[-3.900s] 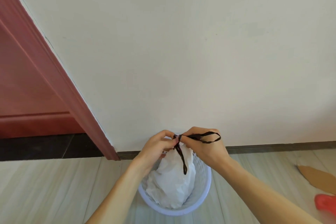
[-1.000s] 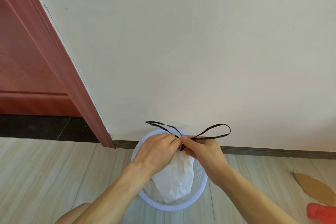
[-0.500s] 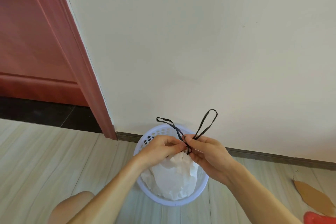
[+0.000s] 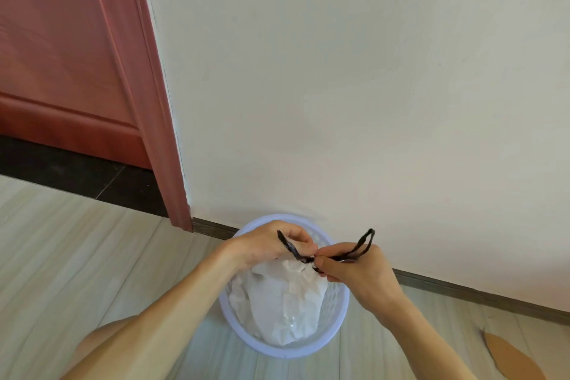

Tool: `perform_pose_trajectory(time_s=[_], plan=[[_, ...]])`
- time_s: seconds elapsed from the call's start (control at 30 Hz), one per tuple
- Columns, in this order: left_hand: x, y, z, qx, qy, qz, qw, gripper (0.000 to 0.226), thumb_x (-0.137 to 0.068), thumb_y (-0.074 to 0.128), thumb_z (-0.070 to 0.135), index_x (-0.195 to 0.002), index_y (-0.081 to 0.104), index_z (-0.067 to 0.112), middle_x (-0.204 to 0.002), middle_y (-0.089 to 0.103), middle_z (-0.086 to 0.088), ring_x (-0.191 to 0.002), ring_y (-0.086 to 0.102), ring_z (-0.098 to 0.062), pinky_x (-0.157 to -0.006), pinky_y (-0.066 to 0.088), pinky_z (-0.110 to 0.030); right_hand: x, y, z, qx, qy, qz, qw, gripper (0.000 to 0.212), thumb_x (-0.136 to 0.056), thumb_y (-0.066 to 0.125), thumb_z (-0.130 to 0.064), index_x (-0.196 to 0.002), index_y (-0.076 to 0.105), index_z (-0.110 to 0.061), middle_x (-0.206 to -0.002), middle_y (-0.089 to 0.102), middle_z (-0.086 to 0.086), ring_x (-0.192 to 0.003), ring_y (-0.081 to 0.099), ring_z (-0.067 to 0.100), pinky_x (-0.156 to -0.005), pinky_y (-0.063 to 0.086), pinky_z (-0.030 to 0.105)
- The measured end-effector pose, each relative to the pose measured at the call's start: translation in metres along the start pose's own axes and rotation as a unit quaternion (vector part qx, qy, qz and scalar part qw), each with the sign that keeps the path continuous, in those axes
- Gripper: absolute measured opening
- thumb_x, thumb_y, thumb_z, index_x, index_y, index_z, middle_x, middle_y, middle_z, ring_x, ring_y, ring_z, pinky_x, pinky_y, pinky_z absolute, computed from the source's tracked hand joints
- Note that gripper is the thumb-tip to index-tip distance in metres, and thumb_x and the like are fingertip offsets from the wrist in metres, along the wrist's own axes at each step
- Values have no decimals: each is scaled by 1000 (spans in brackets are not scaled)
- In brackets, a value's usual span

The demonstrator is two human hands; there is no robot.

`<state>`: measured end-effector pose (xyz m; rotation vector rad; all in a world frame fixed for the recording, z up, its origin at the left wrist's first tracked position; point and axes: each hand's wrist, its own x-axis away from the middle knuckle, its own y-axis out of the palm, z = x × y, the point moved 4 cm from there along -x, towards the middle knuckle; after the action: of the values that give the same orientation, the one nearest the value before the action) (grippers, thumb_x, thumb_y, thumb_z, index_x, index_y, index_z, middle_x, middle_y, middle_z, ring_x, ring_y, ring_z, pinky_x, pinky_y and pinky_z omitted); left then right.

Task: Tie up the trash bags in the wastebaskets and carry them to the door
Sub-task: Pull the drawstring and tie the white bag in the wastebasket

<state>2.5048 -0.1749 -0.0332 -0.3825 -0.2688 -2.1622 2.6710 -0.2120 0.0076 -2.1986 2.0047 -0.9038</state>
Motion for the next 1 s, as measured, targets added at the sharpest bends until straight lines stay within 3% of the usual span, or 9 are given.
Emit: perform_pose_trajectory(time_s=[0.13, 0.2, 0.3, 0.43, 0.57, 0.7, 0.83, 0.93, 1.0], plan=[[3, 4, 2, -25, 3, -13, 1000, 15, -90, 68, 30, -94, 73, 17, -89, 69, 3, -84, 62, -8, -85, 46, -30, -2, -3, 0, 42, -7, 54, 998, 18, -76, 80, -17, -90, 68, -20, -74, 77, 0, -68, 73, 14, -68, 56, 25], [6, 5, 1, -58, 2, -8, 998, 14, -91, 64, 39, -93, 73, 28, -91, 69, 13, -88, 61, -1, -89, 44, -29, 0, 3, -1, 96, -23, 41, 994, 14, -81, 73, -19, -80, 73, -34, -71, 75, -8, -70, 72, 10, -67, 54, 20], [11, 4, -5, -69, -17, 11, 997, 15, -93, 61, 43, -96, 71, 32, -92, 71, 16, -91, 62, 0, -86, 42, -25, 3, 9, 3, 155, -41, 53, 986, 20, -84, 69, -22, -69, 72, -36, -69, 73, -10, -70, 68, 6, -66, 52, 20], [13, 8, -18, 11, -21, 69, 997, 20, -92, 63, 39, -106, 66, 25, -93, 76, 8, -95, 68, -4, -88, 47, -30, 4, 6, 1, 114, -58, 117, 985, 10, -80, 71, -26, -72, 71, -31, -73, 73, -10, -71, 68, 3, -66, 52, 19], [15, 12, -21, 1, -3, 89, 996, 21, -92, 62, 43, -96, 74, 27, -89, 73, 12, -89, 64, -3, -81, 45, -24, 7, 11, -4, 57, -52, 110, 991, 10, -78, 73, -19, -76, 71, -28, -70, 74, -11, -66, 68, 2, -59, 48, 9], [19, 10, -23, -38, 64, 148, 986, 15, -93, 64, 34, -91, 76, 26, -86, 74, 13, -81, 66, 1, -75, 45, -17, 9, 8, -4, 70, -48, 95, 992, 6, -77, 78, -26, -72, 74, -27, -68, 74, -11, -64, 68, 0, -59, 49, 11], [32, -6, -32, -260, 111, 238, 929, 13, -93, 61, 30, -87, 72, 27, -81, 70, 18, -83, 61, 3, -75, 43, -17, 15, -9, -4, 142, -64, 88, 984, 24, -80, 77, -40, -70, 72, -18, -68, 69, 10, -52, 51, 15, -51, 40, 24], [44, -12, -38, -429, 178, 222, 858, 25, -92, 48, 42, -88, 68, 28, -82, 64, 16, -82, 57, -4, -74, 43, -24, 20, -32, -7, 182, -67, 104, 975, 30, -82, 72, -46, -71, 70, -18, -69, 69, 9, -62, 61, 24, -53, 44, 29], [45, -8, -35, -471, 188, 205, 837, 28, -92, 45, 45, -89, 69, 29, -83, 65, 16, -82, 59, -6, -74, 46, -26, 22, -38, -9, 198, -75, 103, 972, 28, -83, 71, -46, -71, 70, -21, -69, 70, 6, -66, 63, 20, -58, 47, 29]])
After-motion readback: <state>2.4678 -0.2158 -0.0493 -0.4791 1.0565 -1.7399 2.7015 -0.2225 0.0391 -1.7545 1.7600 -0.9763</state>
